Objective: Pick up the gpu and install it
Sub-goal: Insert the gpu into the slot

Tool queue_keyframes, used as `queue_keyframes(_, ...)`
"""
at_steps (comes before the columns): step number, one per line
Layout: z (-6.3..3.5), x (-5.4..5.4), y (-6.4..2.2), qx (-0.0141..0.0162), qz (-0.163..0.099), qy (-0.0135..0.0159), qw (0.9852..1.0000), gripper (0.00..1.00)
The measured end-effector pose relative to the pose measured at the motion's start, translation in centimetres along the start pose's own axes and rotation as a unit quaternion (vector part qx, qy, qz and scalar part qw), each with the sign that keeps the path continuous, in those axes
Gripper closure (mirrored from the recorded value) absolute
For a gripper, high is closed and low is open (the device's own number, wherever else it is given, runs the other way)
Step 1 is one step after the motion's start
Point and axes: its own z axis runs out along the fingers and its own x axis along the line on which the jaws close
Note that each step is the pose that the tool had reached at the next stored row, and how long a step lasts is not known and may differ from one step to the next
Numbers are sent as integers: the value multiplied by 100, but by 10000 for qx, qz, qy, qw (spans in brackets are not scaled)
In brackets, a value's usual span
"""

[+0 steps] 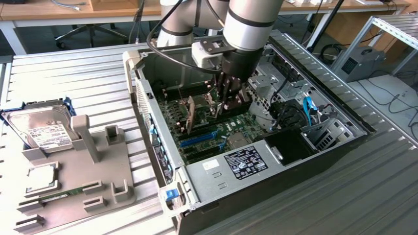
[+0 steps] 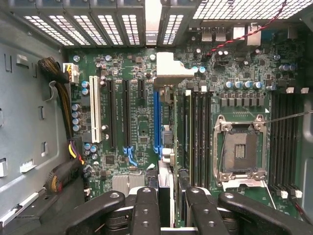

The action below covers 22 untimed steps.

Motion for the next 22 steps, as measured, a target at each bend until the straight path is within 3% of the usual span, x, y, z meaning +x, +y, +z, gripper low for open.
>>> queue_keyframes(22, 46, 15, 55, 0, 0, 0, 10000, 74)
